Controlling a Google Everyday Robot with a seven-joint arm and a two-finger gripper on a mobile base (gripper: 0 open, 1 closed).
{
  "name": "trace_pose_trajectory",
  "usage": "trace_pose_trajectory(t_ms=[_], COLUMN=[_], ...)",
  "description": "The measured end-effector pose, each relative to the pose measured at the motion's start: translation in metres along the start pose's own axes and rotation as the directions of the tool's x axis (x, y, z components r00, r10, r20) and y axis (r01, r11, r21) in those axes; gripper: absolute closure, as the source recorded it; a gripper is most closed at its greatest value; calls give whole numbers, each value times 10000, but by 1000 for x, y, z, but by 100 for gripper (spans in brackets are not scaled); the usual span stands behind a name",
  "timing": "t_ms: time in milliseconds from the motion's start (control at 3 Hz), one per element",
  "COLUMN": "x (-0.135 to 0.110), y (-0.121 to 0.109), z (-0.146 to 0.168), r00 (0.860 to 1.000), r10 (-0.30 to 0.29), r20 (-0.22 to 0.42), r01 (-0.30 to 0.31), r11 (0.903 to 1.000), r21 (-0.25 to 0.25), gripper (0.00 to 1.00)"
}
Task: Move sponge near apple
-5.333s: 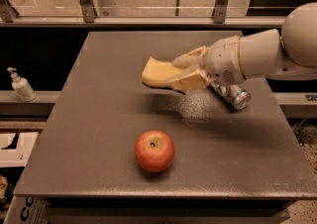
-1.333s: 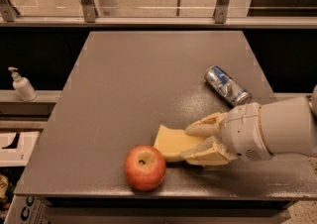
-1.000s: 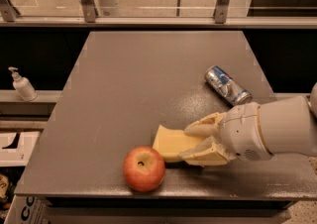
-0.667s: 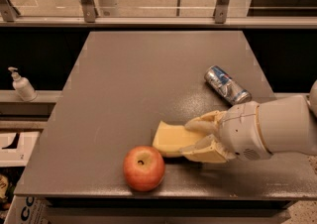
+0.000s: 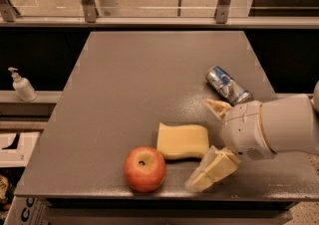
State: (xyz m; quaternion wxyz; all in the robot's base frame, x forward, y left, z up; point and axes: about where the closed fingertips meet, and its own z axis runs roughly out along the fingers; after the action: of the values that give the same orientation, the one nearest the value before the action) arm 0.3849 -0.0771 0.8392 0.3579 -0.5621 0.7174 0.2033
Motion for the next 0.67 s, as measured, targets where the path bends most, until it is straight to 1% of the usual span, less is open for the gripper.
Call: trace_pose_trajectory(t_ms=[333,667], x=[0,2], y=[0,-11], z=[-1,-15], r00=[10000,9997], r10=[-1,153], r20=[-11,180], r01=[1,-154], r11=[10000,9999], r21=[-2,37], gripper=[0,0])
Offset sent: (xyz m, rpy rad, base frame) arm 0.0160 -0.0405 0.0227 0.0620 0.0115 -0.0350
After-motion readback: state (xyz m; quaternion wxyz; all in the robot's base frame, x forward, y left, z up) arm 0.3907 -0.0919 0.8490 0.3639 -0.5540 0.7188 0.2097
